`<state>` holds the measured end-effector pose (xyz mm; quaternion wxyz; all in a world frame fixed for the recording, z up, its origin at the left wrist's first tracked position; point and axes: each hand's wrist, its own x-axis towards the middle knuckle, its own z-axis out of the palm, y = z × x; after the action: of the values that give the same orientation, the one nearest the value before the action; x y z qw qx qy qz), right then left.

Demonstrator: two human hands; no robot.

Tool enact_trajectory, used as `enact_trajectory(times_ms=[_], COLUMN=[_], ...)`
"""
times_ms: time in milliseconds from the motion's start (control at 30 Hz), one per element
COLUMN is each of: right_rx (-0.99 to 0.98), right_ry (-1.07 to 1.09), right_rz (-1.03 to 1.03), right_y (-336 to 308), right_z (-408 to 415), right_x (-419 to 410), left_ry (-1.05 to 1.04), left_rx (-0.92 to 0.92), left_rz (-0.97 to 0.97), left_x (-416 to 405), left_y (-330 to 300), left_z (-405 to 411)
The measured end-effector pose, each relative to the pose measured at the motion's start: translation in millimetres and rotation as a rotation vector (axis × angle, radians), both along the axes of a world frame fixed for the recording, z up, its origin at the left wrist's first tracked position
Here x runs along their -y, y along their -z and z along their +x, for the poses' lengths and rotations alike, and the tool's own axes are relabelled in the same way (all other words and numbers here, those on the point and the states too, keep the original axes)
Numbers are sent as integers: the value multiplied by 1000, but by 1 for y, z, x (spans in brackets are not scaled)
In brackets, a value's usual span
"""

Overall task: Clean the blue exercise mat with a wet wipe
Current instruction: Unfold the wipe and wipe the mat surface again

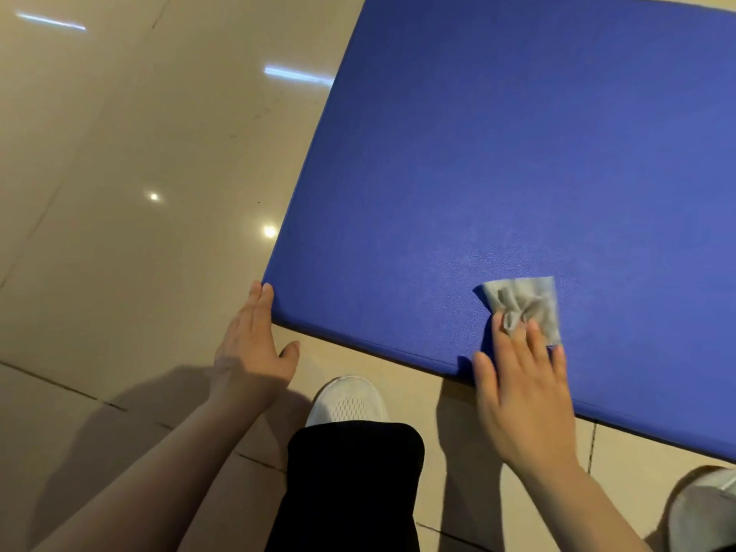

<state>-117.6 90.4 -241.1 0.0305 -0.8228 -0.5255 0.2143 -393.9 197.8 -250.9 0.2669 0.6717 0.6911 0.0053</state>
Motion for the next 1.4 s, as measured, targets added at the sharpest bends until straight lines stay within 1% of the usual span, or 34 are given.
enact_trajectory(times_ms=[67, 100, 167, 233, 267, 300, 333, 367, 400, 467, 500, 567, 633, 767, 833, 900, 967, 1033, 1133, 1167, 1200, 1233, 1267, 1367, 1400], right_rx=[-75, -122, -230, -298, -295, -249, -180, -113, -53, 25, 23, -22, -87, -157, -180, -182, -116, -46, -7, -10, -26, -55, -82, -81, -83], right_ry=[-47, -109, -300, -439, -501, -554, -580, -541, -471, -288, -211, -158, -265, -661, -842, -961, -925, -744, -373, -311, -301, -358, -467, -789, -859], right_rz=[28, 49, 47, 26, 5, 29, 81, 131, 137, 53, 14, 15, 24, 140, 162, 139, 120, 91, -6, -13, -3, 5, 5, 67, 19], right_y=[-5, -6, -9, -14, -13, -11, -11, -11, -9, 0, 3, 1, -2, 4, 9, 9, 11, 12, 4, 2, 0, -2, -2, 0, -5], right_z=[-24, -40, -71, -95, -105, -107, -106, -100, -87, -54, -42, -43, -72, -132, -145, -144, -125, -88, -37, -35, -42, -56, -74, -128, -140], right_x=[-3, -8, -22, -40, -50, -59, -67, -77, -86, -97, -99, -100, -96, -98, -106, -115, -124, -132, -138, -139, -138, -133, -127, -107, -106], left_ry=[-47, -80, -162, -234, -253, -242, -205, -166, -146, -129, -91, -4, 14, 32, 80, 55, 14, 18, 42, 38, 31, 28, 25, 31, 37], left_rx=[89, 139, 178, 207, 236, 240, 189, 102, 3, -177, -244, -290, -274, -304, -360, -329, -263, -258, -288, -290, -291, -292, -288, -273, -276], left_rz=[6, 12, -8, -48, -53, -29, 7, 33, 21, -161, -273, -421, -500, -565, -608, -623, -597, -607, -625, -632, -640, -646, -642, -618, -622], left_x=[1, 1, -3, -9, -11, -12, -12, -12, -12, -11, -10, -11, -15, -20, -20, -18, -20, -22, -22, -23, -24, -24, -23, -22, -22], left_y=[1, -1, -4, -6, -6, -6, -7, -6, -5, -1, 2, 5, 5, -1, -2, -3, -4, -8, -7, -8, -8, -9, -9, -9, -9], left_z=[0, 1, 1, -1, -5, -8, -12, -17, -21, -29, -31, -33, -34, -32, -32, -32, -31, -30, -31, -31, -32, -31, -31, -33, -32])
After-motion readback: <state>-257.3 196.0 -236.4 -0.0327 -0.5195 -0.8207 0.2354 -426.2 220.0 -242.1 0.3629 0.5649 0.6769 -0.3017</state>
